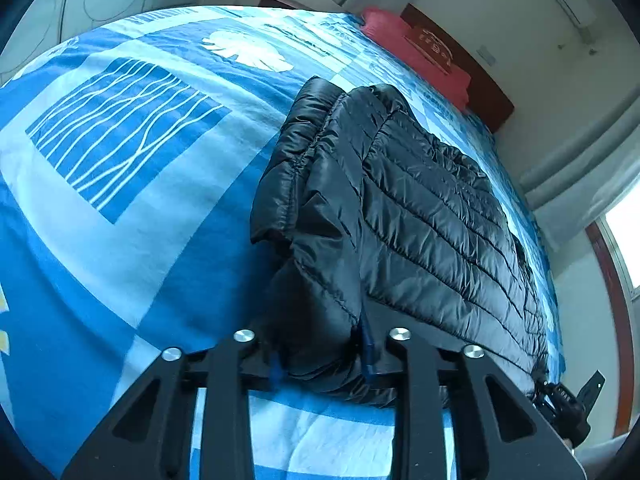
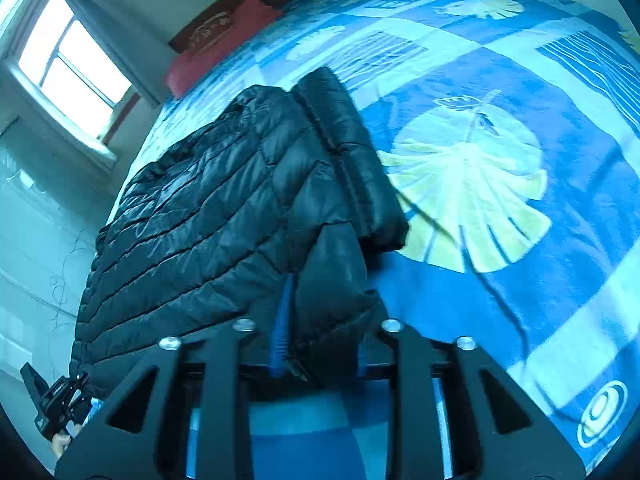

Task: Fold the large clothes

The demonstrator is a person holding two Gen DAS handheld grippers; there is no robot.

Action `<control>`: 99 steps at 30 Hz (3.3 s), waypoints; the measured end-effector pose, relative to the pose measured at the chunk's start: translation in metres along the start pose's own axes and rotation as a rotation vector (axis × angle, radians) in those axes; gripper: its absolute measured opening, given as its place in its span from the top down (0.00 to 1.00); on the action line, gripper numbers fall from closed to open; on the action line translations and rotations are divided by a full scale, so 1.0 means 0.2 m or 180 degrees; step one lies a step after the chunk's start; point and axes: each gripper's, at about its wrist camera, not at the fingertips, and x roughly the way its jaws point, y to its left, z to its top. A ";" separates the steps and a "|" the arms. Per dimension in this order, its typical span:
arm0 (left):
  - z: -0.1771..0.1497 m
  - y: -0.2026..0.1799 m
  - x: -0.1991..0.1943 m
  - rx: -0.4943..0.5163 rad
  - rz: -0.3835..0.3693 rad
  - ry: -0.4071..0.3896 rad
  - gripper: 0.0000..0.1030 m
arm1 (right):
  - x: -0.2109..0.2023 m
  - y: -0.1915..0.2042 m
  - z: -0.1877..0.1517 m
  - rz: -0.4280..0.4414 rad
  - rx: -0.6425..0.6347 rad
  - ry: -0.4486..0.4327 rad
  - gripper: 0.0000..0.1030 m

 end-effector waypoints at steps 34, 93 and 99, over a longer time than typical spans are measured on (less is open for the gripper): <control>0.41 -0.14 0.02 0.0658 0.0410 -0.0047 0.36 | 0.35 1.08 0.15 0.0165 -0.1398 0.0159 0.70; 0.49 -0.88 0.11 0.1330 -0.0007 0.0150 0.80 | 0.29 1.02 0.00 -0.0174 -0.1655 -0.0019 0.59; 0.37 -1.14 0.17 0.1601 0.0051 0.0085 0.80 | 0.05 0.82 0.08 -0.0316 -0.1513 -0.0161 0.59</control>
